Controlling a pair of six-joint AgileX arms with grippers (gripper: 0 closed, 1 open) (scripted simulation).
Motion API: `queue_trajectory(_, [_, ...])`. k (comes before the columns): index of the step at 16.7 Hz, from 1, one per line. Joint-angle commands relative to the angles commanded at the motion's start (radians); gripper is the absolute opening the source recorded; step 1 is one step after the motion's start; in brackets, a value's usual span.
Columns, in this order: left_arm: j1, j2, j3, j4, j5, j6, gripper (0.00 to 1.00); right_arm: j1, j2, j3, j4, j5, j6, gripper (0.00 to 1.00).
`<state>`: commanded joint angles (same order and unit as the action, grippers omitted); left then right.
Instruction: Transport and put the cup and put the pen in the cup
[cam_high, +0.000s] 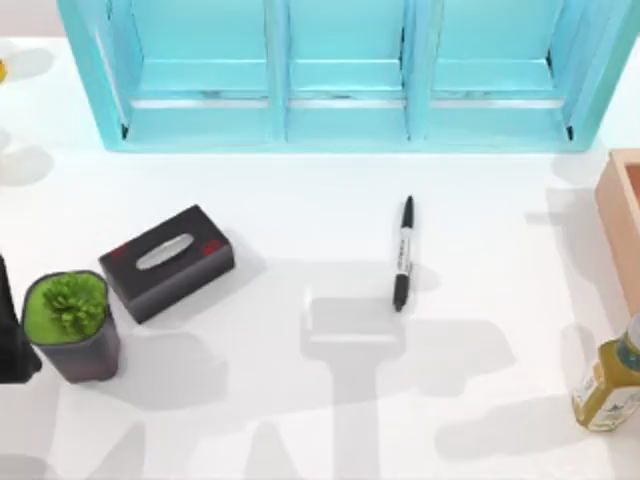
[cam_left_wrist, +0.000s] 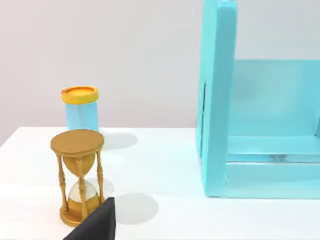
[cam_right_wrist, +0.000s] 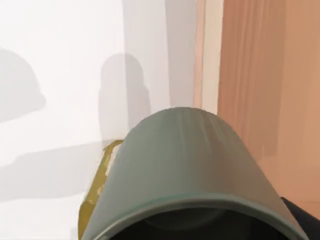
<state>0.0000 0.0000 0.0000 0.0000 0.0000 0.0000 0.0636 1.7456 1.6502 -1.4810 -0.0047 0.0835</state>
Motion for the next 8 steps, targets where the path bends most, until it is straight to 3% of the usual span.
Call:
queue_trajectory(3, [0.0,0.0,0.0,0.0,0.0,0.0,1.0,0.039,0.04,0.012,0.04,0.002,0.04,0.0])
queue_trajectory(8, [0.0,0.0,0.0,0.0,0.0,0.0,1.0,0.247,0.238,0.033,0.215,0.004,0.245,0.0])
